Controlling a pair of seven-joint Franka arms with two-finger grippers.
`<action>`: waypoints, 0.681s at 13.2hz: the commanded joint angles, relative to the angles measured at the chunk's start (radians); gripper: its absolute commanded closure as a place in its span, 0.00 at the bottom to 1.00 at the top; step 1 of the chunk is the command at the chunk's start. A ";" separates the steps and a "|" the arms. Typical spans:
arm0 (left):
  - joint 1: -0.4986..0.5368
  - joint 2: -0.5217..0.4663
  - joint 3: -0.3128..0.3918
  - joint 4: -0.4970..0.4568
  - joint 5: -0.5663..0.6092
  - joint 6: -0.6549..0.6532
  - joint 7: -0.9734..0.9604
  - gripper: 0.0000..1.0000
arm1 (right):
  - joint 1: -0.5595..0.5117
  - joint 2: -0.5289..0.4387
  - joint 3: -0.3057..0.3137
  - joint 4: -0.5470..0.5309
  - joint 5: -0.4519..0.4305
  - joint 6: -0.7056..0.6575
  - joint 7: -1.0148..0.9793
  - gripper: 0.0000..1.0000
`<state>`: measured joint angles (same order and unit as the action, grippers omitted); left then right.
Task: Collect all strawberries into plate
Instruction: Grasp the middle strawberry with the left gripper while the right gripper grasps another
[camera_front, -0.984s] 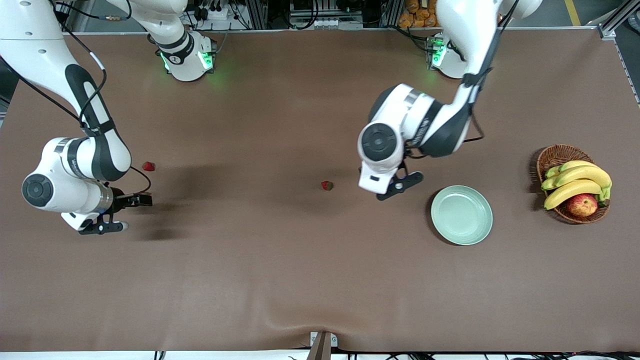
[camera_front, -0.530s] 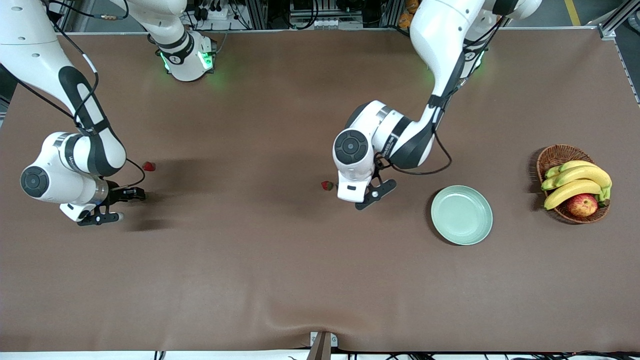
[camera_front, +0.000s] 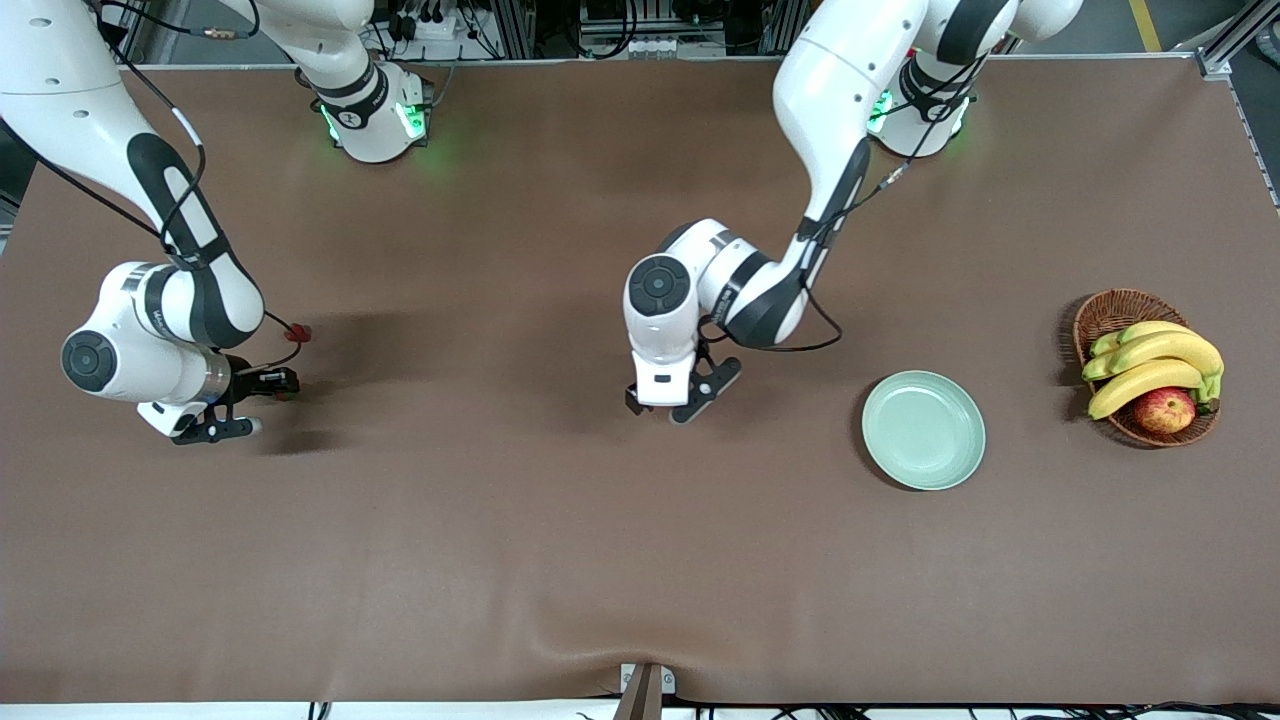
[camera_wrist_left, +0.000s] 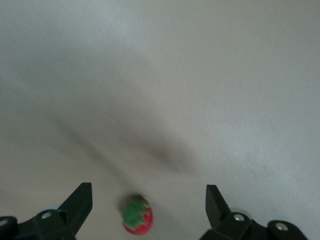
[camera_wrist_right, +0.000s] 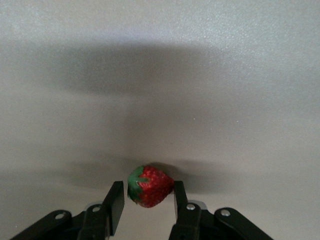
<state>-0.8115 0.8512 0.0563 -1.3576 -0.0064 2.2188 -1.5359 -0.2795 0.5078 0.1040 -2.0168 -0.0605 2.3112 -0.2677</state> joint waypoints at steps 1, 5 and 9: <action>-0.009 0.035 -0.016 0.035 -0.004 0.010 -0.055 0.00 | -0.018 -0.012 0.014 -0.026 -0.016 0.034 -0.001 0.65; -0.017 0.042 -0.026 0.028 -0.023 0.007 -0.070 0.00 | -0.012 -0.020 0.017 -0.002 -0.015 0.010 0.004 0.89; -0.025 0.061 -0.026 0.029 -0.024 0.009 -0.082 0.05 | -0.006 -0.020 0.031 0.062 0.002 -0.071 0.013 1.00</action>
<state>-0.8265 0.8885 0.0243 -1.3535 -0.0145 2.2283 -1.5964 -0.2794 0.5043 0.1166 -1.9817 -0.0596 2.2892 -0.2663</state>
